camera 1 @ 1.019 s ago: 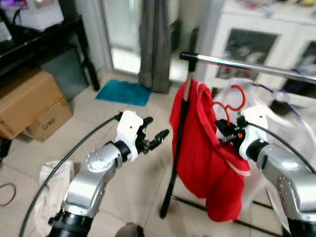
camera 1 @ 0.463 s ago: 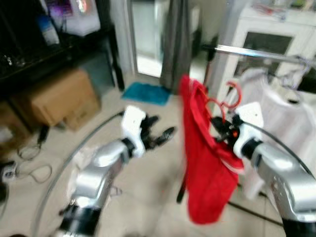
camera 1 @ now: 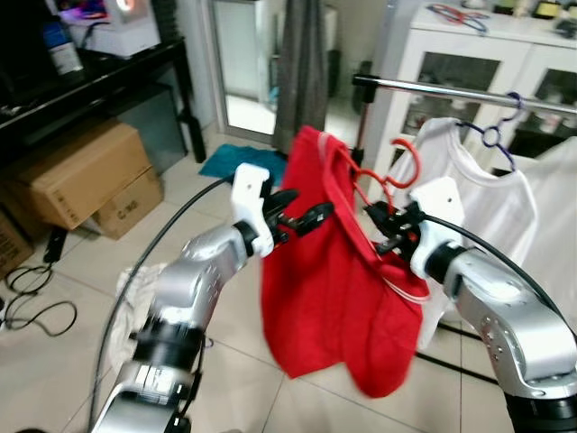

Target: Hang hanger

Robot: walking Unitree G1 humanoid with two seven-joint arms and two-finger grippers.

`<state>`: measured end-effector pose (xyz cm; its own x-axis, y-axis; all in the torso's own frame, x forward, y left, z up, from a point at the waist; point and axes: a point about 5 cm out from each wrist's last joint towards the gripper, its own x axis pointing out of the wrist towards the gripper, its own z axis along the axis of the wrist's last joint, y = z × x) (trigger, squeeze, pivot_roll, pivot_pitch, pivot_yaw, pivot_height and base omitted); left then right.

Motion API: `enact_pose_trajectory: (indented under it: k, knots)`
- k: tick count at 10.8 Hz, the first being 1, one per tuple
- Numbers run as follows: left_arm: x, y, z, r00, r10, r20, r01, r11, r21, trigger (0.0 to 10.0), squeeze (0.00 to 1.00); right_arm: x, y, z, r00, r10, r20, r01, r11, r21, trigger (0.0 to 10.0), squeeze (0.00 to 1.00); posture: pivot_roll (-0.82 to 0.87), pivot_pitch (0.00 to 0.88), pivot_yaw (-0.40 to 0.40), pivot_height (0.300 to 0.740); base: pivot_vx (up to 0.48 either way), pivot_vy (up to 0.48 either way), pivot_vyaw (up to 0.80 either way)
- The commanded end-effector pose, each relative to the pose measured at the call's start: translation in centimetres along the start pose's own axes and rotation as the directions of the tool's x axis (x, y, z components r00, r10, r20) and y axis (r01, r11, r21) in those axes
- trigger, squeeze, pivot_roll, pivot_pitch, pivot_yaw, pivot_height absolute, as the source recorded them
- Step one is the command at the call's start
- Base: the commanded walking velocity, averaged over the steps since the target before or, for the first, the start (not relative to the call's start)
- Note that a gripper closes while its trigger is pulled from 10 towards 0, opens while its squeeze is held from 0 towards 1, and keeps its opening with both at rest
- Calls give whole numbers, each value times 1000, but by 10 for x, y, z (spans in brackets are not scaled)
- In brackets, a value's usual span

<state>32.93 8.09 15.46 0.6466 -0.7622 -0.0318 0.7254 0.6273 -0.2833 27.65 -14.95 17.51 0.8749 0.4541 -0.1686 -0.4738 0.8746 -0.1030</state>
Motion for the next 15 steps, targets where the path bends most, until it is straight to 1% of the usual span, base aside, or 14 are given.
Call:
enact_pose_trajectory:
  k: [1,2,3,4,5,6,7,8,9,11,12,14,15]
  knots:
    - [5,-7,1,996,-89,-9,89,996,16,10000,0,-1,1,16,997,10,73,-7,999,-50,0,0,-20,0,36,740,0,0,0]
    - [8,-13,1,989,-147,-11,147,989,13,10000,0,-1,2,16,998,14,67,-10,998,-62,0,0,-23,0,40,740,0,0,0]
    - [9,-17,0,985,-174,-15,175,985,12,10000,0,0,4,15,998,17,62,-12,997,-70,0,0,-25,0,42,740,0,0,0]
    - [12,-12,-1,993,-117,-20,117,993,20,10000,0,0,6,16,998,21,64,-17,997,-75,0,0,-26,0,42,740,0,0,0]
    - [14,-2,2,999,-36,8,35,999,23,10000,0,0,6,17,997,29,67,-24,996,-81,0,0,-26,0,40,740,0,0,0]
    - [14,6,5,999,9,38,-9,1000,13,0,0,1,7,18,997,36,70,-30,995,-92,0,0,-25,0,38,740,0,0,0]
    - [14,10,6,998,27,51,-28,1000,6,0,0,1,7,20,996,44,74,-37,995,-96,0,0,-25,0,35,740,0,0,0]
    - [16,13,7,997,44,65,-43,999,-26,0,0,1,9,21,995,55,78,-47,994,-103,0,0,-26,0,33,740,0,0,0]
    - [16,13,7,997,48,63,-46,998,-33,0,0,1,9,21,995,57,79,-49,993,-103,0,0,-27,0,33,740,0,0,0]
    - [23,8,1,999,-35,29,35,999,-28,0,0,2,10,23,994,68,82,-59,992,-113,0,0,-30,0,34,740,0,0,0]
    - [24,6,1,998,-55,20,55,998,-24,0,0,2,10,23,994,73,82,-63,991,-116,0,0,-30,0,34,740,0,0,0]
    - [26,10,-2,1000,-29,-11,29,1000,-7,0,0,2,12,25,993,81,86,-71,990,-119,0,0,-31,0,37,740,0,0,0]
    - [26,14,-2,1000,-5,-15,5,1000,-9,0,0,2,13,26,992,86,89,-74,990,-121,0,0,-31,0,40,740,0,0,0]
